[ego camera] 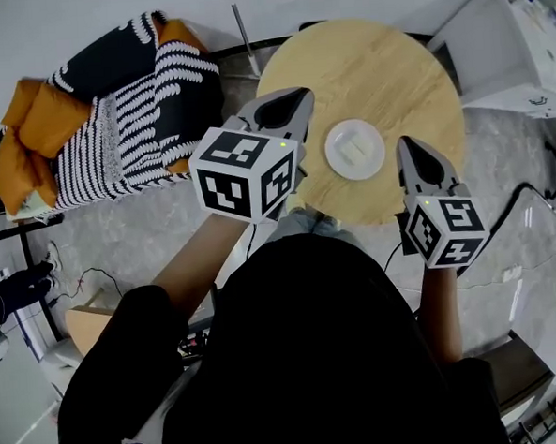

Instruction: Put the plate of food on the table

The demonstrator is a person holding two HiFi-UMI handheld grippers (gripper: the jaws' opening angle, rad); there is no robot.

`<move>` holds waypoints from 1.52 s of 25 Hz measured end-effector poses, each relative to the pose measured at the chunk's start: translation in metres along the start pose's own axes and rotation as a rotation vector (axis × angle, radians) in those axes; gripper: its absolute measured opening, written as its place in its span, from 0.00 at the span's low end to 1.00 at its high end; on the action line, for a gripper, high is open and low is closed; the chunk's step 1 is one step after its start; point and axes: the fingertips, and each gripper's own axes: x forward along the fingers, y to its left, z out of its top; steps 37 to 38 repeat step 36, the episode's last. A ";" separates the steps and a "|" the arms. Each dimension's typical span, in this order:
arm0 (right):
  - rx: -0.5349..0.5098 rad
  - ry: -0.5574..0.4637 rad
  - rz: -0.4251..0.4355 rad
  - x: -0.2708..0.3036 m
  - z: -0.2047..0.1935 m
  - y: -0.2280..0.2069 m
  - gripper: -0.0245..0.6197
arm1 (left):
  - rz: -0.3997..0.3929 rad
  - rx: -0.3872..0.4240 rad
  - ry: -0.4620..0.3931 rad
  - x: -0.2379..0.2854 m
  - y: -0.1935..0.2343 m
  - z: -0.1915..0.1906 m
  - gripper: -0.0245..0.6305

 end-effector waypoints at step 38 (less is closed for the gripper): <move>0.086 -0.179 -0.046 -0.029 0.034 -0.029 0.05 | -0.091 0.045 -0.087 0.009 -0.030 0.034 0.05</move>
